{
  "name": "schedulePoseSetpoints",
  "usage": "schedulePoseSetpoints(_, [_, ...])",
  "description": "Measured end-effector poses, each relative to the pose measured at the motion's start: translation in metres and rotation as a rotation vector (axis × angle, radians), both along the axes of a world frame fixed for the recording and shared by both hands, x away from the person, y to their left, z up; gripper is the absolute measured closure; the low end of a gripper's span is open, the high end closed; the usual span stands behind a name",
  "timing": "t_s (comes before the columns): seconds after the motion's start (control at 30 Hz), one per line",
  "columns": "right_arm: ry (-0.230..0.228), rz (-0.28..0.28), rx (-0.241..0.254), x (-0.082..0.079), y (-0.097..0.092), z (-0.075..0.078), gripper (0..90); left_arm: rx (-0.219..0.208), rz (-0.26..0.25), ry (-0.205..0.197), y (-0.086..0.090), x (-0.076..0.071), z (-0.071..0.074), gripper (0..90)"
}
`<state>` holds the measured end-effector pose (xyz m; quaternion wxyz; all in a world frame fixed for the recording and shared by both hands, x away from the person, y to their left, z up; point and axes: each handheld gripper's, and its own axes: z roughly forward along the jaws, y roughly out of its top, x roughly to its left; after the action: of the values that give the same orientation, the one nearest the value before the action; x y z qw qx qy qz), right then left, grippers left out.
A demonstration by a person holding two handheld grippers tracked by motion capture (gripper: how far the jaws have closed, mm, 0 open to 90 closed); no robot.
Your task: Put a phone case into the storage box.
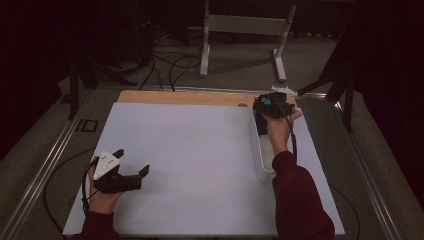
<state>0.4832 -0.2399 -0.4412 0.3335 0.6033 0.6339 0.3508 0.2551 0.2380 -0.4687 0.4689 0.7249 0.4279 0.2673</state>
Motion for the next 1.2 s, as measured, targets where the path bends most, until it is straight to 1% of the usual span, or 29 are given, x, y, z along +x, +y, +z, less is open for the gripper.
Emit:
schedulePoseSetpoints(0.03, [-0.004,0.005,-0.005,0.000,0.000,0.000,7.1,-0.002,-0.001,0.001,0.000,0.000,0.000,0.0])
schedulePoseSetpoints(0.13, [-0.027,0.016,0.004,-0.002,0.000,0.003,7.0,-0.001,-0.001,0.001,0.000,0.000,0.000,0.0])
schedulePoseSetpoints(0.27, [-0.031,0.020,0.011,-0.003,0.000,0.005,7.0,0.000,-0.002,0.001,0.000,0.000,0.000,0.0])
schedulePoseSetpoints(0.3, [-0.032,0.016,0.006,-0.003,-0.001,0.006,7.0,0.000,-0.002,0.001,0.000,0.000,0.000,0.0])
schedulePoseSetpoints(0.4, [-0.031,0.017,0.016,-0.005,-0.003,0.006,7.0,0.000,-0.002,-0.001,0.000,0.000,0.000,0.0])
schedulePoseSetpoints(0.43, [-0.032,0.019,0.014,-0.007,-0.004,0.008,7.0,0.000,-0.002,-0.001,0.000,0.000,0.000,0.0])
schedulePoseSetpoints(0.47, [-0.036,0.024,0.028,-0.012,-0.006,0.011,7.1,0.004,0.001,0.002,0.000,0.001,0.000,0.0])
schedulePoseSetpoints(0.53, [-0.039,0.035,0.033,-0.018,-0.007,0.014,7.2,0.007,0.001,0.002,-0.001,0.001,0.000,0.0])
schedulePoseSetpoints(0.67, [-0.041,0.041,0.039,-0.021,-0.007,0.016,7.2,0.007,0.001,0.002,-0.001,0.001,0.000,0.0])
schedulePoseSetpoints(0.7, [-0.048,0.064,0.039,-0.037,-0.007,0.020,7.2,0.012,-0.001,0.002,-0.002,0.001,0.000,0.0])
schedulePoseSetpoints(0.73, [-0.050,0.065,0.052,-0.042,-0.007,0.020,7.3,0.011,0.000,0.003,-0.002,0.001,0.000,0.0])
schedulePoseSetpoints(0.8, [-0.050,0.076,0.057,-0.052,-0.007,0.021,7.5,0.011,0.000,0.004,-0.002,0.001,0.000,0.0])
schedulePoseSetpoints(0.83, [-0.057,0.083,0.066,-0.056,-0.007,0.021,7.6,0.010,-0.001,0.004,-0.002,0.001,0.000,0.0])
schedulePoseSetpoints(0.93, [-0.055,0.110,0.068,-0.068,-0.006,0.022,7.9,0.008,-0.005,0.004,-0.002,0.001,0.000,0.0])
schedulePoseSetpoints(1.0, [-0.049,0.127,0.059,-0.075,-0.005,0.021,8.3,0.006,-0.008,0.002,-0.002,0.001,0.001,0.0])
schedulePoseSetpoints(1.1, [-0.043,0.142,0.047,-0.078,-0.004,0.021,8.3,0.004,-0.008,0.003,-0.001,0.002,0.001,0.0])
schedulePoseSetpoints(1.13, [-0.051,0.171,0.058,-0.086,-0.004,0.023,8.3,0.003,-0.007,0.003,-0.001,0.002,0.001,0.0])
schedulePoseSetpoints(1.2, [-0.065,0.196,0.064,-0.096,-0.003,0.025,8.3,0.000,-0.006,0.003,0.000,0.002,0.001,0.0])
